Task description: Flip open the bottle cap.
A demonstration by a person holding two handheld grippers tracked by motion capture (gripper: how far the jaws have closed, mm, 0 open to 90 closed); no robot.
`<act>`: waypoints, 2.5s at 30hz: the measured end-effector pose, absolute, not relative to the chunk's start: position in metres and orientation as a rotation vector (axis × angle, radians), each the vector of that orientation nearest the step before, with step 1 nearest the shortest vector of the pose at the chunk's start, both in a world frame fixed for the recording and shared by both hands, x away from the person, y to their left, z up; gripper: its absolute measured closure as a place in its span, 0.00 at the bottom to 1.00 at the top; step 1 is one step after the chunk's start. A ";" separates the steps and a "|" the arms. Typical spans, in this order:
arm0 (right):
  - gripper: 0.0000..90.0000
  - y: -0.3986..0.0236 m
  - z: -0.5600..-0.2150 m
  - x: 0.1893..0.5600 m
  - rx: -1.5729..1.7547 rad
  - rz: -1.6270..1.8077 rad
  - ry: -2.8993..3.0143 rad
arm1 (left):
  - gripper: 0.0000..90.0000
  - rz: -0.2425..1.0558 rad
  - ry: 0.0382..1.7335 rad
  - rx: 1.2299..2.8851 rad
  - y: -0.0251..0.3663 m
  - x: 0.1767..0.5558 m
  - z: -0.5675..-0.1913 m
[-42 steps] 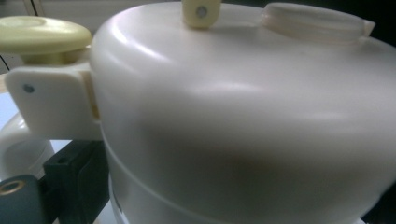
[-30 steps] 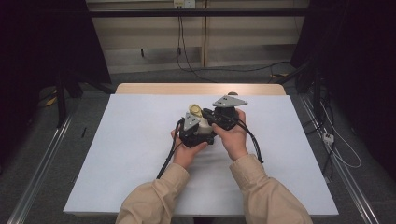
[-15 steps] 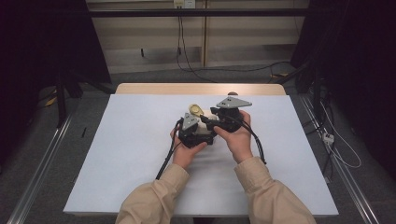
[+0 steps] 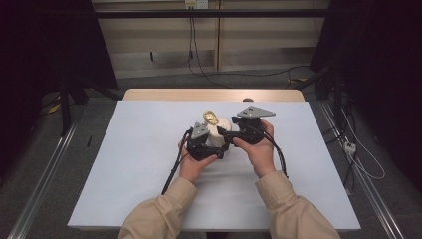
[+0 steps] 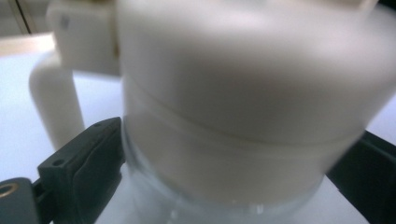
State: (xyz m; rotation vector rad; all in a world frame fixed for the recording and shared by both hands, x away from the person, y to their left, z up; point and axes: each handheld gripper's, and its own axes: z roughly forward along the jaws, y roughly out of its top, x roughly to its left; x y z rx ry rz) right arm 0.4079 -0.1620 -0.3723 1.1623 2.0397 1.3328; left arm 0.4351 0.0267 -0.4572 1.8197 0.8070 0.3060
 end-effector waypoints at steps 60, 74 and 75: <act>0.23 -0.237 -0.444 0.316 1.195 1.217 2.156 | 0.05 0.367 0.785 1.878 0.204 0.370 -0.439; 0.24 -0.250 -0.450 0.306 1.233 1.225 2.148 | 0.05 0.379 0.828 1.863 0.232 0.360 -0.443; 0.24 -0.250 -0.451 0.306 1.229 1.227 2.151 | 0.05 0.382 0.830 1.856 0.233 0.360 -0.442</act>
